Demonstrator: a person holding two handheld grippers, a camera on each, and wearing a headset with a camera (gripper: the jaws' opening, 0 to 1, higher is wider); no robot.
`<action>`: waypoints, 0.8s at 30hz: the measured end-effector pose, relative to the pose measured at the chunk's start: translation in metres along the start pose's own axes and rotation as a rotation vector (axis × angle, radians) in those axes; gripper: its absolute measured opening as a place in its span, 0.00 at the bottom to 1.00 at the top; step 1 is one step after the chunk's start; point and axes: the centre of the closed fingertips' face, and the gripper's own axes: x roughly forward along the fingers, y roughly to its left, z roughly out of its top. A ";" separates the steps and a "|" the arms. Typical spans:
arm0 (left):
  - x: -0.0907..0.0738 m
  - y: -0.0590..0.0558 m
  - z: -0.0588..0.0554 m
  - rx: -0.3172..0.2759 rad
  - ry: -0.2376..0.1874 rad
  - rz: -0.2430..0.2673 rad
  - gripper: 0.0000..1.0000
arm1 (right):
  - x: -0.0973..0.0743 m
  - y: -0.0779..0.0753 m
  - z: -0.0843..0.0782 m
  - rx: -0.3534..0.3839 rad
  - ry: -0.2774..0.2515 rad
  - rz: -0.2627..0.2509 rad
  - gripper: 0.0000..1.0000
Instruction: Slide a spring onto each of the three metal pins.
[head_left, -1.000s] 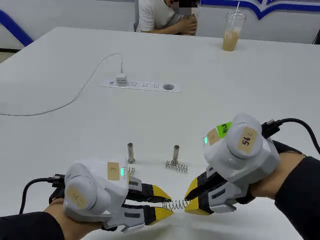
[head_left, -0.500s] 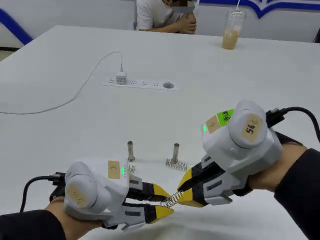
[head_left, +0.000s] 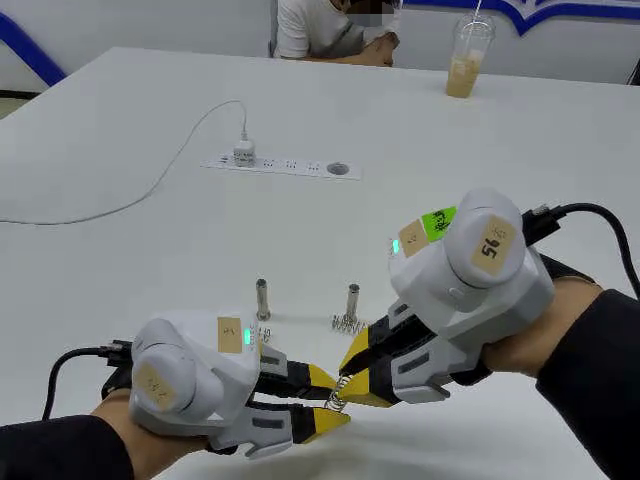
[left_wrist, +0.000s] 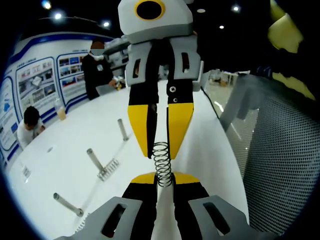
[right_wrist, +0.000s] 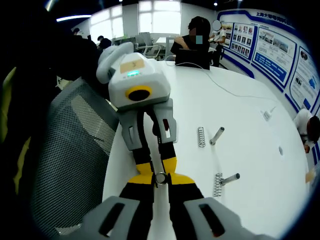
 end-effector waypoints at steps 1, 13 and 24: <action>0.000 0.000 0.000 0.000 -0.001 0.000 0.11 | 0.000 0.000 0.000 -0.001 0.000 0.001 0.12; 0.001 -0.001 0.001 -0.004 -0.007 -0.003 0.11 | 0.004 0.001 -0.006 -0.004 0.033 0.003 0.14; 0.001 -0.003 0.004 -0.021 -0.015 -0.010 0.11 | 0.008 0.003 -0.009 -0.027 0.055 0.008 0.13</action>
